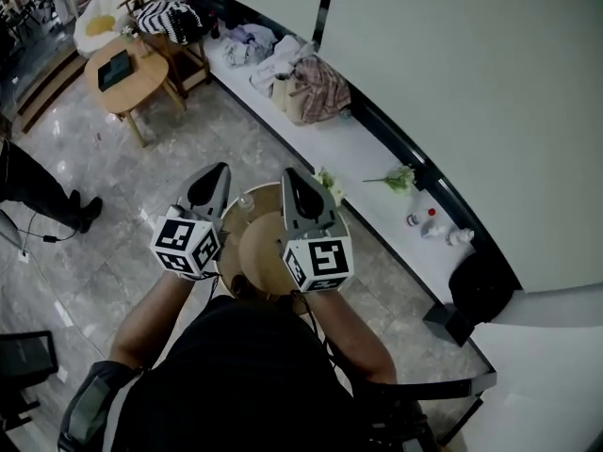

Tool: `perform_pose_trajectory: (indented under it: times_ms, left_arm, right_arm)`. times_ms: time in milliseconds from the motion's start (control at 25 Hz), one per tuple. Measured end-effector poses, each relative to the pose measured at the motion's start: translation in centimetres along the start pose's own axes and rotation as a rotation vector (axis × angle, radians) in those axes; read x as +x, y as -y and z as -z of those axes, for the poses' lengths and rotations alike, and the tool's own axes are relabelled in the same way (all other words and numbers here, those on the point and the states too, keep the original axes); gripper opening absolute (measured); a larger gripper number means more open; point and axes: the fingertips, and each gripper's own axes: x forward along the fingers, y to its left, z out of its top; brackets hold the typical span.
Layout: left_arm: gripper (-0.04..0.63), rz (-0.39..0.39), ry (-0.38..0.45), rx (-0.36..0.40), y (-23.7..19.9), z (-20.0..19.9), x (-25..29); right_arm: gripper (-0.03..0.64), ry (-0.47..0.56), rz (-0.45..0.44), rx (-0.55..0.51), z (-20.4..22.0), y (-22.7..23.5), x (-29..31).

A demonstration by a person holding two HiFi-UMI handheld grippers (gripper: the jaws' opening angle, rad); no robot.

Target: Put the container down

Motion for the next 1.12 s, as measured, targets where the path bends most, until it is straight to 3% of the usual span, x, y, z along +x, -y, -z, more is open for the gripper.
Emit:
perform_pose_trajectory:
  times_ms: [1120]
  left_arm:
    - [0.005, 0.011, -0.037, -0.037, -1.9, 2.0, 0.7]
  right_arm:
    - [0.002, -0.037, 0.017, -0.002, 1.5, -0.6, 1.3]
